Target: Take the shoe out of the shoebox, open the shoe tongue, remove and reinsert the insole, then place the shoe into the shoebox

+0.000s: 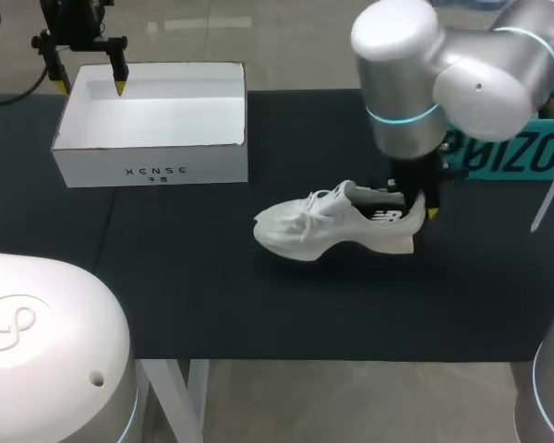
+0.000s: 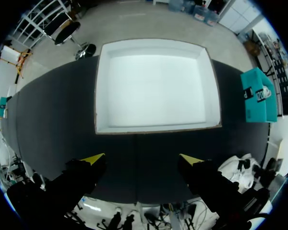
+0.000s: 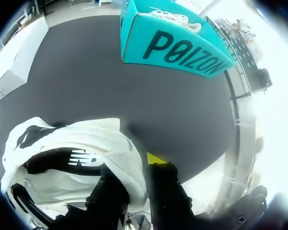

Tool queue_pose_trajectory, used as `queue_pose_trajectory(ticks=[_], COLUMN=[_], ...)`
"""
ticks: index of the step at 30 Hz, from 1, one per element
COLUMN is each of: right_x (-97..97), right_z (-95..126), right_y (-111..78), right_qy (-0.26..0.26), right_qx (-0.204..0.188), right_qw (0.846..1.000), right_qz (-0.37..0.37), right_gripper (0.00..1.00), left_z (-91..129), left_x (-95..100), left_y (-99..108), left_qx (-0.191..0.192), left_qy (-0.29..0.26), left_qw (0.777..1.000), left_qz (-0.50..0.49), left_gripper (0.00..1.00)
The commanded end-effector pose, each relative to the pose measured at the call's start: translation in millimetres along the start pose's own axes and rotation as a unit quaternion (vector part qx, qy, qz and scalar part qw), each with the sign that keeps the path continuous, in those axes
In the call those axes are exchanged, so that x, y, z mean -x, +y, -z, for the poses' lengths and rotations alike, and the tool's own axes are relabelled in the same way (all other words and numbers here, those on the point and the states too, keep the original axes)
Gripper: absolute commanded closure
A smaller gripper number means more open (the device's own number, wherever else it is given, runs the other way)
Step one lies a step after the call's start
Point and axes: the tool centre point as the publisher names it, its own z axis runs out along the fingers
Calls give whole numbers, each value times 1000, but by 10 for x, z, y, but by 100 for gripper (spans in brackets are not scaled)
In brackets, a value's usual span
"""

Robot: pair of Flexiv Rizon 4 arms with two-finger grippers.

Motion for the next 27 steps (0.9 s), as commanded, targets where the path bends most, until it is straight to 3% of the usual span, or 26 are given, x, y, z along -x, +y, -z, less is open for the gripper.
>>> queue_pose_trajectory(ticks=[1, 5, 11, 12, 13, 17, 20, 21, 23, 25, 27], right_x=[-201, -315, -499, -516, -516, -309, -68, 5, 112, 311, 492], right_z=[-193, -395, -524, -550, -553, -292, 82, 220, 412, 637, 712], right_y=[-7, 70, 133, 136, 138, 128, 41, -1, -76, -183, -210], right_qy=[-16, -11, -11, -18, -17, -9, 35, 74, 143, 232, 265], right_qx=[-4, -31, -36, -40, -40, -28, 2, 8, 14, 10, 14], right_qw=[1000, 999, 998, 998, 998, 999, 999, 996, 978, 922, 871], right_qz=[-5, -36, -43, -42, -42, -40, 2, 48, 154, 311, 412], right_gripper=[100, 100, 100, 60, 0, 0, 0, 0, 0, 0, 0], left_z=[2, 2, 2, 2, 2, 2, 2, 2, 2, 2, 2], left_x=[0, 0, 0, 0, 0, 0, 0, 0, 0, 0, 0], left_y=[-3, -3, -3, -3, -3, -3, -3, -3, -3, -3, -3], left_qx=[1, 1, 1, 1, 1, 1, 1, 1, 1, 1, 1], left_qy=[0, 0, 0, 0, 0, 0, 0, 0, 0, 0, 0], left_qw=[1000, 1000, 1000, 1000, 1000, 1000, 1000, 1000, 1000, 1000, 1000], left_qz=[0, 0, 0, 0, 0, 0, 0, 0, 0, 0, 0], left_gripper=[0, 0, 0, 0, 0, 0, 0, 0, 0, 0, 0])
